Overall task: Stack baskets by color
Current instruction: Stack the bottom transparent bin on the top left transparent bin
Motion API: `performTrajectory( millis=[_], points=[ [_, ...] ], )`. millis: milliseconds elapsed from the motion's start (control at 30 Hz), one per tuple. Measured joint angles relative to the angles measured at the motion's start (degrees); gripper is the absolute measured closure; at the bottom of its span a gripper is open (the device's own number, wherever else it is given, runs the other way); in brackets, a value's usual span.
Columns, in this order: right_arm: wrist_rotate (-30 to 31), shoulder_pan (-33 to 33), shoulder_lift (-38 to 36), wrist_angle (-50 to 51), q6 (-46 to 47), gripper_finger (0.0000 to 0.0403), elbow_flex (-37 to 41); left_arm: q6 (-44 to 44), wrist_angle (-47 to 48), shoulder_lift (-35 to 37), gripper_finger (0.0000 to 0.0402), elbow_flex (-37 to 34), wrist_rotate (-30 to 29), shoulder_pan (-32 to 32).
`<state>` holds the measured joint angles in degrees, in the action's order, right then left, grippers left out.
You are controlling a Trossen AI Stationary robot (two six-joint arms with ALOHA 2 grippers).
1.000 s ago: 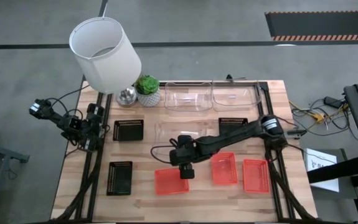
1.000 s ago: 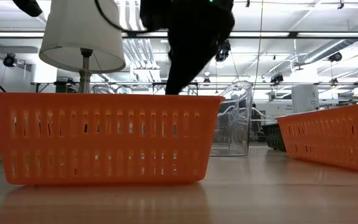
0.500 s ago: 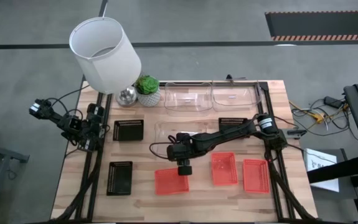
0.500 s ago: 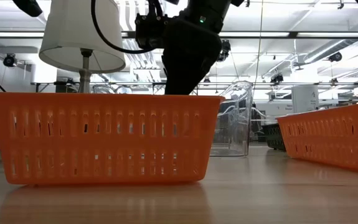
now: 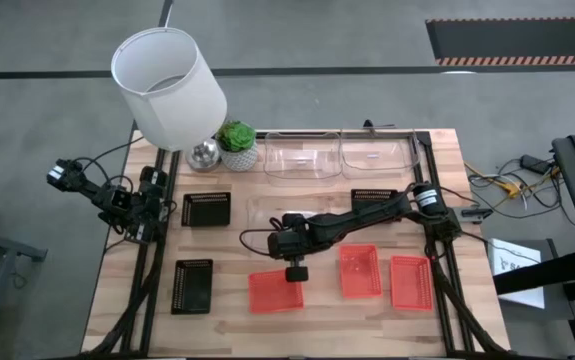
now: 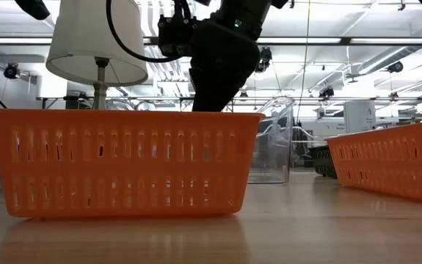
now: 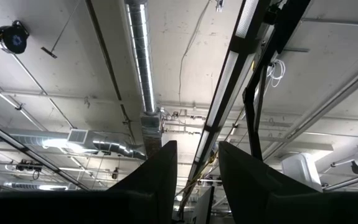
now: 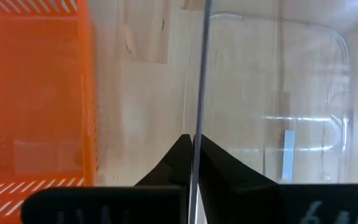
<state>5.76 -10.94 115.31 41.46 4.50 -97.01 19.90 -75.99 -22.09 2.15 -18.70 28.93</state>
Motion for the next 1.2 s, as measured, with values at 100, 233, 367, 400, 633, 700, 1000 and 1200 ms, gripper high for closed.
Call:
performTrajectory(
  millis=[100, 233, 367, 400, 633, 700, 1000, 1200],
  points=[
    [0.02, -0.02, 0.00, -0.01, -0.12, 0.0394, 0.00, 0.00, 0.00, 0.00, 0.0300, 0.00, 0.02, -0.02],
    [0.07, -0.06, 0.00, 0.01, -0.16, 0.0394, 0.00, 0.00, -0.02, 0.00, 0.0300, 0.00, 0.02, -0.04],
    [0.19, -0.15, 0.00, 0.07, -1.14, 0.0394, 0.00, 0.00, -0.02, 0.00, 0.0300, 0.00, 0.01, -0.04],
    [0.17, -0.15, -0.02, 0.07, -1.38, 0.0394, 0.00, 0.00, -0.02, 0.00, 0.0300, 0.00, 0.02, -0.04],
    [0.23, -0.26, -0.85, 0.78, -2.70, 0.0394, 0.00, -0.09, -0.01, 0.00, 0.0300, 0.00, 0.00, -0.02],
    [0.20, -0.32, -1.86, 1.73, -2.92, 0.0394, 0.00, -0.10, 0.00, 0.00, 0.0300, 0.00, 0.02, 0.02],
    [0.25, -0.31, -8.27, 3.84, -3.64, 0.0394, -0.19, -0.22, 0.13, -0.02, 0.0300, -0.09, 0.02, 0.00],
    [3.29, -0.33, -10.84, 9.24, -3.68, 0.0394, -2.10, -0.20, 0.12, -0.04, 0.0300, -0.11, 0.04, 0.00]
  ],
)
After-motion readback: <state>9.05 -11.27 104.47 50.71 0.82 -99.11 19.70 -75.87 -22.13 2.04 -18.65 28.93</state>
